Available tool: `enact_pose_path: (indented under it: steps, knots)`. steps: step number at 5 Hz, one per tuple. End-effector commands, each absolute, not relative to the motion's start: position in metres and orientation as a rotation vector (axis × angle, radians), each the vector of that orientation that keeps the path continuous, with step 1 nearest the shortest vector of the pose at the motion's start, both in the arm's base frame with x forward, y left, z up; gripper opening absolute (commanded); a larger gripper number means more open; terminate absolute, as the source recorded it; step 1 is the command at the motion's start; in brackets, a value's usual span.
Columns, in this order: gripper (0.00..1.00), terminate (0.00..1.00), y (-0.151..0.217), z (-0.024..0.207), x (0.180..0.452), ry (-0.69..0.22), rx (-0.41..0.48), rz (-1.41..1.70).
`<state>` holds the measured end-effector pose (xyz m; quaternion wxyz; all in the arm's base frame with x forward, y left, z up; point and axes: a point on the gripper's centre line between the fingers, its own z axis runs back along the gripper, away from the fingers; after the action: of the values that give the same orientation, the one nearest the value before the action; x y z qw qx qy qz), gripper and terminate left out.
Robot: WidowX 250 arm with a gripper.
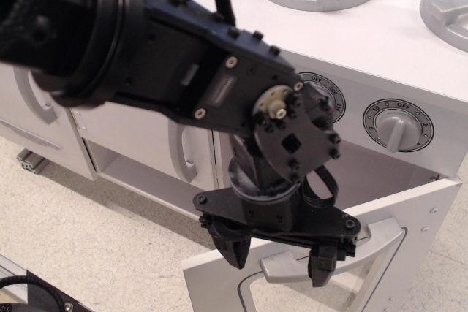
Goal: Close oven
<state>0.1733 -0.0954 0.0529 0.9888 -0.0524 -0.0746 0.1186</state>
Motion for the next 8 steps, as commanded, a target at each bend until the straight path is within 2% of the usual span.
enact_pose_path:
  steps: [1,2,3,4,5,7,8]
  knots:
    - [1.00,0.00,-0.095,0.053,0.173,-0.150,-0.105,0.238]
    - [1.00,0.00,-0.105,0.042,0.162,-0.115,-0.127,0.255]
    - [1.00,0.00,-0.106,0.019,0.151,-0.089,-0.103,0.249]
    - [1.00,0.00,-0.093,0.001,0.148,-0.076,-0.073,0.247]
    - [1.00,0.00,-0.076,-0.008,0.149,-0.098,-0.053,0.172]
    - [1.00,0.00,-0.055,-0.006,0.165,-0.135,-0.076,0.083]
    - [1.00,0.00,-0.050,-0.005,0.177,-0.175,-0.056,0.096]
